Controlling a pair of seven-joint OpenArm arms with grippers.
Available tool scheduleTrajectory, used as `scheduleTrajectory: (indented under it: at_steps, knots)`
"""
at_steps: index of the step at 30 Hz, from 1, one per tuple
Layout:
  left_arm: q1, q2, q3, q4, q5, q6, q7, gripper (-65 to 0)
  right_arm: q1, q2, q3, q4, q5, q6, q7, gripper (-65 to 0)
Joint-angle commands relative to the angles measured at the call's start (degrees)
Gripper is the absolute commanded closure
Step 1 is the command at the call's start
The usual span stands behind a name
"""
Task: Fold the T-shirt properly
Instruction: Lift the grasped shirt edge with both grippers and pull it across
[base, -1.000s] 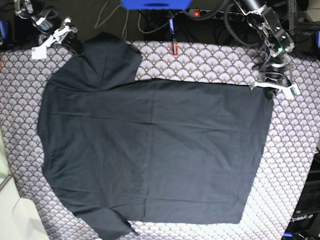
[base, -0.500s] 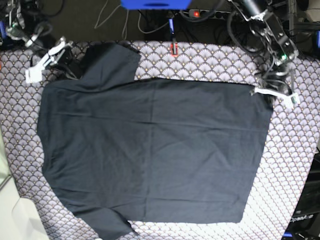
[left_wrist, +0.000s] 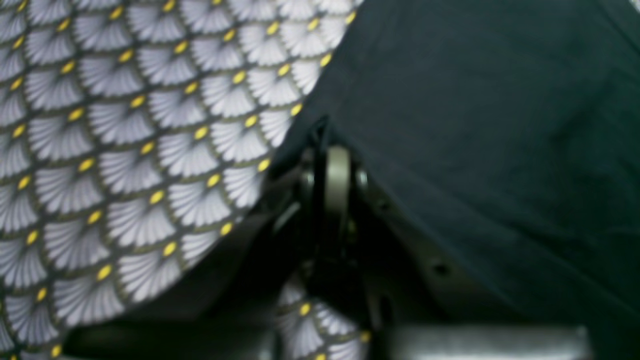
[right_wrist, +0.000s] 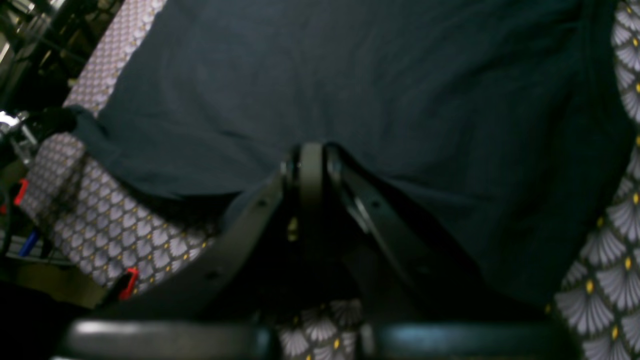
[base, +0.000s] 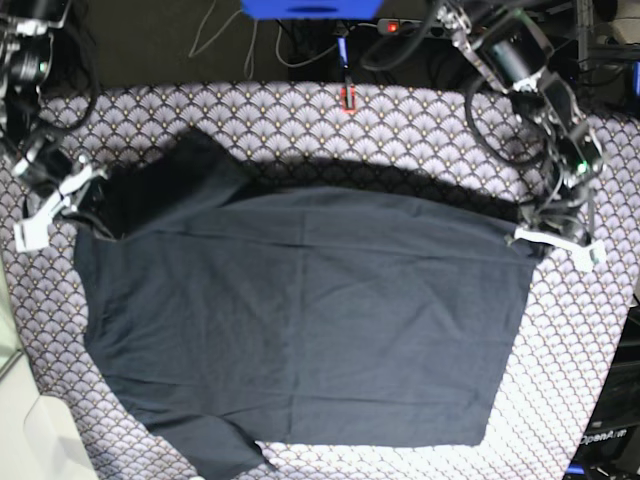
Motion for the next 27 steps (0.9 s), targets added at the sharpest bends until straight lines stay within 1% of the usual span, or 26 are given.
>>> scheduleTrajectory:
  at_steps: [1,6,8,10,12,14,16,19,27]
  knots:
    - [-2.0,-0.5,0.1,0.9,-0.7,-0.2,-0.6,0.0,1.4,1.0,0.3,-0.4,1.5,0.8,0.4,0.0]
    - [-5.6,-0.5,0.1,0.3,-0.7,-0.1,1.6,0.0,8.3,1.6,-0.6,-6.1,1.5,0.8,-1.9,0.0]
    - [-7.7,-0.7,0.1,-2.2,-0.7,-0.1,2.3,0.0,10.6,1.7,-0.8,-7.8,1.4,0.8,-2.3,0.0]
    - [-9.6,-1.7,0.1,-5.2,-0.7,-0.1,2.3,0.0,12.5,2.0,-1.0,-9.5,1.0,0.8,-2.3,0.0]
    - [-12.0,-2.3,0.1,-9.7,-0.7,-0.1,2.3,0.0,14.7,2.3,-1.5,-10.9,-0.8,0.8,-2.4,0.0]
    - [-14.1,-3.7,0.1,-13.9,-0.7,-0.1,2.3,0.0,16.8,2.3,-1.9,-12.9,-3.3,0.8,-2.7,0.0]
    - [-16.1,-4.4,1.1,-17.7,-0.8,-0.1,2.3,0.0,18.8,2.2,-1.9,-14.8,-5.5,0.8,-2.6,0.0]
    - [-18.3,-5.8,2.5,-20.8,-0.8,-0.1,2.3,0.0,21.4,2.2,-3.7,-17.3,-6.2,0.8,-2.4,0.0]
    - [-21.4,-5.8,7.8,-22.7,-0.8,0.0,2.1,0.0,28.0,3.6,-7.2,-23.5,-6.3,0.8,-2.0,0.0]
